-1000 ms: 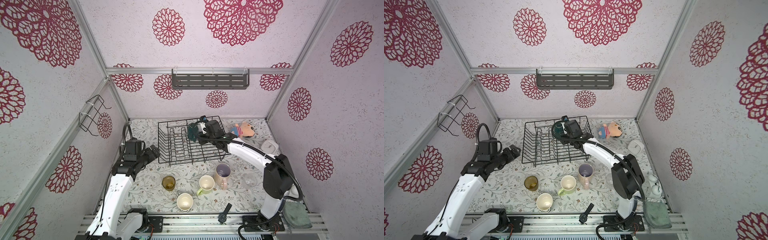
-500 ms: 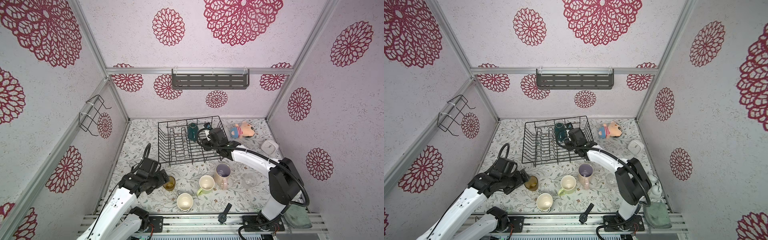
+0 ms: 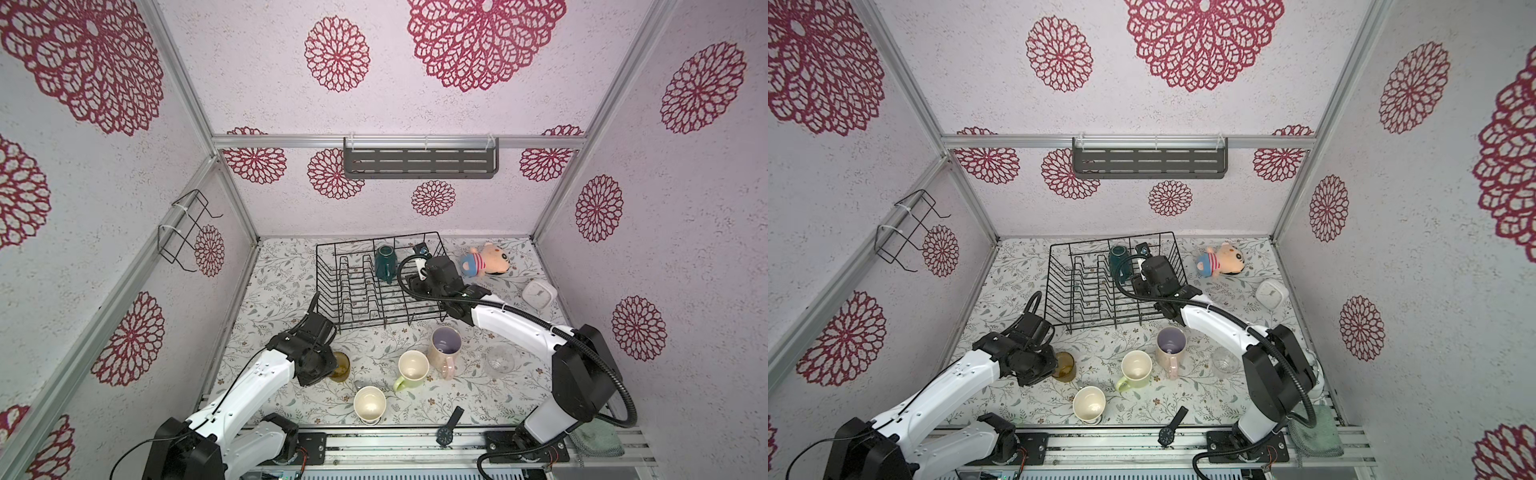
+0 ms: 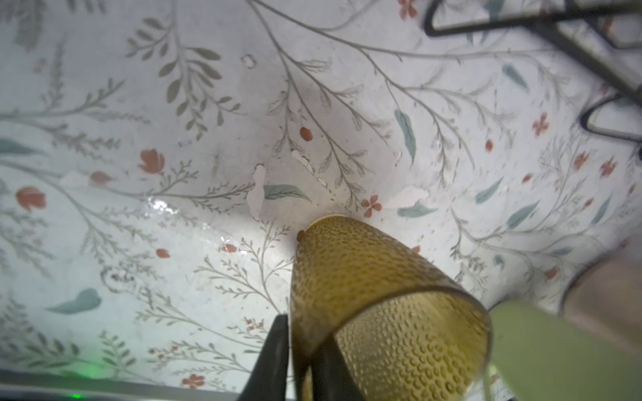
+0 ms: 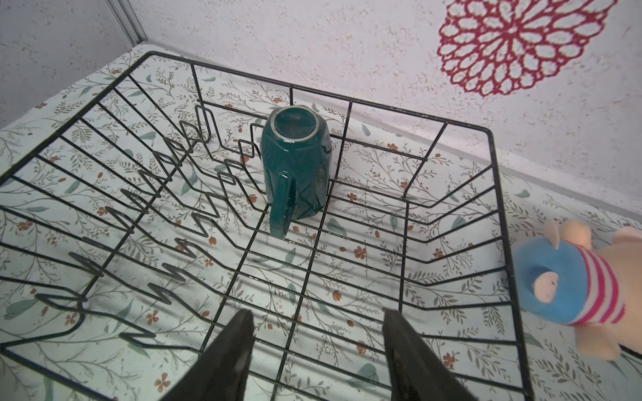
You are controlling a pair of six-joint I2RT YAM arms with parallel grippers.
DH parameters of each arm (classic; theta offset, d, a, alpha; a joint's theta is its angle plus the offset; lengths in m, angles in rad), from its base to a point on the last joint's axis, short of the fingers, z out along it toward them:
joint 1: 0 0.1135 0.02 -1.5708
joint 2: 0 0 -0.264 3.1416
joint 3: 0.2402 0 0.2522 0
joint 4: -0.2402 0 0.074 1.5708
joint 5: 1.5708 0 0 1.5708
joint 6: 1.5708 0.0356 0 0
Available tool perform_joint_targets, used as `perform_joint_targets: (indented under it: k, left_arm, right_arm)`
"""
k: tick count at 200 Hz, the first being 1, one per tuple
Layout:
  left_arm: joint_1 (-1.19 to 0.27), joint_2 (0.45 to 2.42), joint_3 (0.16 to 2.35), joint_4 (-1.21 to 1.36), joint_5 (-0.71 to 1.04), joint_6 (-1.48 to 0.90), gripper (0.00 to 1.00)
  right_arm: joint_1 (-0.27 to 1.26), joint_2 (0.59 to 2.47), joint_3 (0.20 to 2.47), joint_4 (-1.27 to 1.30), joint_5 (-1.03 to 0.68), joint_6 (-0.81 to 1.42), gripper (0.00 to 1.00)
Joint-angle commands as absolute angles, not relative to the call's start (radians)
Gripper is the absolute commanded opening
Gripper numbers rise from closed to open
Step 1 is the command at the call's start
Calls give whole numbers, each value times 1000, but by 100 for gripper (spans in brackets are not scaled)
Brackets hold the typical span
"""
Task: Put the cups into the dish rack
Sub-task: 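Grasp the amber textured glass with the left gripper while the right withdraws, then lift the amber glass over the rack toward the right gripper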
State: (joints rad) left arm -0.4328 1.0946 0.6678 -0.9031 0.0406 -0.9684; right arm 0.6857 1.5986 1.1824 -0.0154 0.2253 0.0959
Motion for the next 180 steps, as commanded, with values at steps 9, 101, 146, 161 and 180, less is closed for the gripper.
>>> perform_joint_targets:
  k: [9, 101, 146, 161, 180]
  left_arm:
    - [-433, 1078, 662, -859, 46, -950, 0]
    - [-439, 783, 813, -731, 2, -778, 0]
    - [-438, 923, 1029, -668, 100, -553, 0]
    - [-437, 953, 1045, -571, 149, -533, 0]
    - [-430, 977, 1046, -437, 210, -556, 0]
  right_arm:
    - [686, 1533, 1175, 11, 267, 74, 63]
    - [642, 1442, 1128, 32, -23, 150, 70]
    - [595, 1391, 1146, 20, -501, 249, 82]
    - [566, 1367, 1123, 88, -667, 322, 81]
    - [524, 1337, 1062, 292, -893, 451, 99]
